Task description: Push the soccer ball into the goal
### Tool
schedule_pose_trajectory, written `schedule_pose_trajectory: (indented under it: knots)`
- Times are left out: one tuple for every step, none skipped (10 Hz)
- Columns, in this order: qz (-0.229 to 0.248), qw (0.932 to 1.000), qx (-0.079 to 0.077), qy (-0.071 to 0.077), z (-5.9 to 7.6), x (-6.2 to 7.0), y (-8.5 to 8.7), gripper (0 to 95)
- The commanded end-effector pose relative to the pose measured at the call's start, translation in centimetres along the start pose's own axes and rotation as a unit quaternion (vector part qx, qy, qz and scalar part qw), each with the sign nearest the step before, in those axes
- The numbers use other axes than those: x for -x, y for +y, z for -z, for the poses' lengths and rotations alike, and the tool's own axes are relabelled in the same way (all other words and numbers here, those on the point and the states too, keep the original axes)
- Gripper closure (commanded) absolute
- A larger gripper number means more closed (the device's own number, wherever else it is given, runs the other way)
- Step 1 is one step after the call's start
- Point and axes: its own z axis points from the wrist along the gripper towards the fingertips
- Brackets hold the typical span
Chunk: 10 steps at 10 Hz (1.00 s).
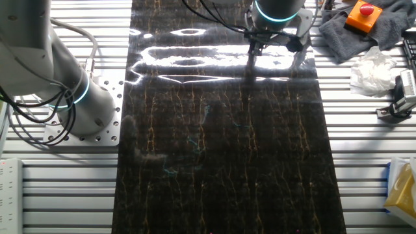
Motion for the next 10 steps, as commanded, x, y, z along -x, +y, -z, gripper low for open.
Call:
schedule_pose_trajectory:
  knots:
    - [0.000,1.0000,0.000,-0.001,-0.4,0.1,0.3,95.0]
    - [0.000,1.0000,0.000,-0.004,-0.7,0.0,0.6,95.0]
    - [0.000,1.0000,0.000,-0.004,-0.8,0.0,0.7,95.0]
    - [0.000,1.0000,0.000,-0.004,-0.9,0.0,0.9,95.0]
    - [0.000,1.0000,0.000,-0.005,-1.0,0.0,1.0,95.0]
    - [0.000,1.0000,0.000,-0.006,-1.1,-0.1,1.2,95.0]
    - [0.001,1.0000,0.000,-0.005,-1.1,-0.1,1.2,95.0]
    - [0.002,1.0000,0.000,-0.005,-1.1,-0.1,1.2,95.0]
    - [0.008,1.0000,-0.005,-0.003,-1.0,-0.2,1.3,95.0]
    - [0.012,0.9999,-0.005,-0.002,-0.8,-0.3,1.4,95.0]
